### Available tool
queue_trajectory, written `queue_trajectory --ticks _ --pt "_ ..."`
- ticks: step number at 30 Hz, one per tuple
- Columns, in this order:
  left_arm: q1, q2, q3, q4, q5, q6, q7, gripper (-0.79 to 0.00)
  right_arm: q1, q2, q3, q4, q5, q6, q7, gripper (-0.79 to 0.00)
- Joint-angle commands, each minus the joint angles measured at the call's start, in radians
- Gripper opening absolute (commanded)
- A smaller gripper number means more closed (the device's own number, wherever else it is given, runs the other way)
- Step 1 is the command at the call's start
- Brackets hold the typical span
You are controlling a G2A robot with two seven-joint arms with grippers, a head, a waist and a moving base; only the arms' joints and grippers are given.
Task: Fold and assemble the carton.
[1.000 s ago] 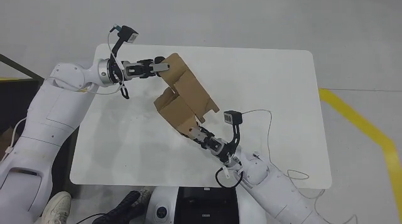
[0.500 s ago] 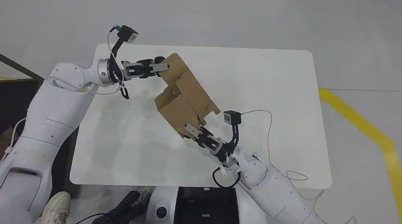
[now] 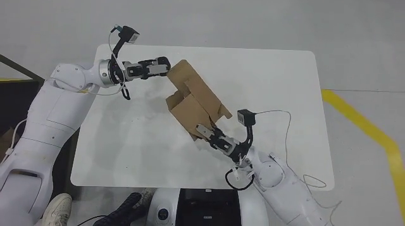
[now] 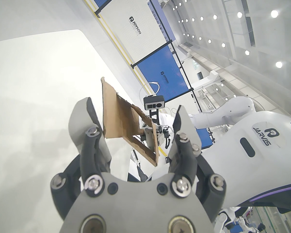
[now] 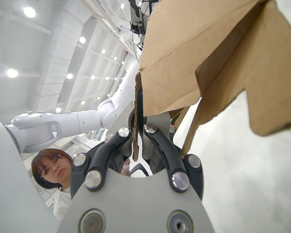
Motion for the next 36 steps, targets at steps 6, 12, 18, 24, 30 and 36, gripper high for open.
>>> queue_trajectory --ticks 6,12,18,24,30,36 --pt "0.0 0.0 0.0 0.0 0.0 0.0 0.0 0.0 -0.007 0.044 0.088 -0.059 0.103 0.096 0.288 -0.785" --pt "0.0 0.0 0.0 0.0 0.0 0.0 0.0 0.0 0.038 0.073 0.136 -0.068 0.238 0.193 0.56 -0.785" --pt "0.0 0.0 0.0 0.0 0.0 0.0 0.0 0.0 0.117 0.089 0.166 -0.064 0.36 0.296 0.747 -0.785" --pt "0.0 0.0 0.0 0.0 0.0 0.0 0.0 0.0 0.204 0.095 0.179 -0.008 0.438 0.382 0.841 -0.785" --pt "0.0 0.0 0.0 0.0 0.0 0.0 0.0 0.0 0.254 0.096 0.175 0.029 0.468 0.431 0.868 -0.785" --pt "0.0 0.0 0.0 0.0 0.0 0.0 0.0 0.0 0.254 0.096 0.175 0.029 0.468 0.431 0.868 -0.785"
